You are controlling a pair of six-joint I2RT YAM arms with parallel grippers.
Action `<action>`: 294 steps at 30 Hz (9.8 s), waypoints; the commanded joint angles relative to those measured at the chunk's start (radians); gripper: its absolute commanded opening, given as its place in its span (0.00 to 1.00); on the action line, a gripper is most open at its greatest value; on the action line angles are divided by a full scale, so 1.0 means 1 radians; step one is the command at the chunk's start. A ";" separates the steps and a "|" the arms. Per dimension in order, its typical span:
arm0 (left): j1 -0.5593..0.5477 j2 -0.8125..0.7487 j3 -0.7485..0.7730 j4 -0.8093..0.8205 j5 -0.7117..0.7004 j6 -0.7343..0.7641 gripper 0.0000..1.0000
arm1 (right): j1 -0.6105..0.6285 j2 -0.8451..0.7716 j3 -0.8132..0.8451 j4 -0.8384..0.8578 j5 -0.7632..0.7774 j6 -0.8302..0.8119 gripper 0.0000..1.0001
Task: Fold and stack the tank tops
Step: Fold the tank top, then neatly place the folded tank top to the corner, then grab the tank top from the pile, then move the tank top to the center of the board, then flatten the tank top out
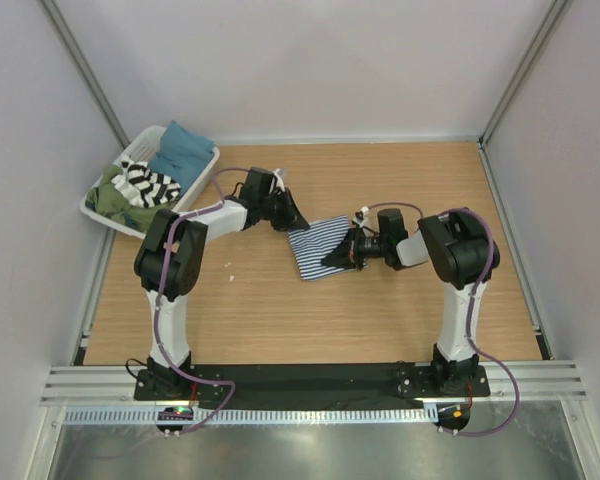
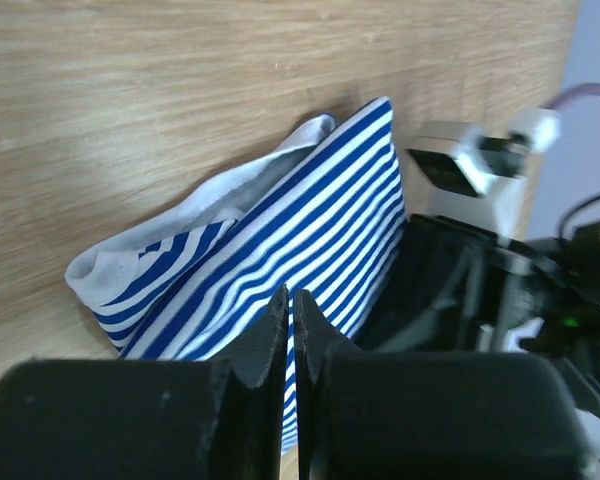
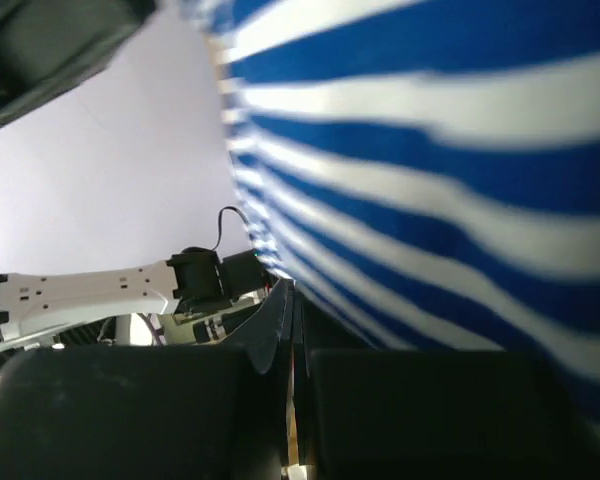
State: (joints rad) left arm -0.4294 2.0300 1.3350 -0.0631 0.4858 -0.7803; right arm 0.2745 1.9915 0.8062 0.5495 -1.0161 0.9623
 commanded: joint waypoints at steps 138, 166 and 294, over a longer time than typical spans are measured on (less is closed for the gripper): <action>0.572 -0.216 0.380 -0.379 -0.917 0.127 0.00 | 0.417 -0.711 -0.317 -0.276 1.419 -0.491 0.81; 0.333 -1.306 -0.198 -0.211 -0.127 -0.315 0.00 | 0.420 -0.855 -0.392 -0.249 1.535 -0.505 0.80; -0.088 -1.443 -0.987 0.039 -0.862 0.202 0.87 | 0.332 -0.765 0.168 -0.984 0.950 -0.635 0.59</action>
State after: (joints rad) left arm -0.5167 0.5823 0.3065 -0.0780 -0.4038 -0.5934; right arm 0.5117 1.1748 0.9119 -0.4591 -0.0937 0.3656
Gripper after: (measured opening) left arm 0.874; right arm 0.590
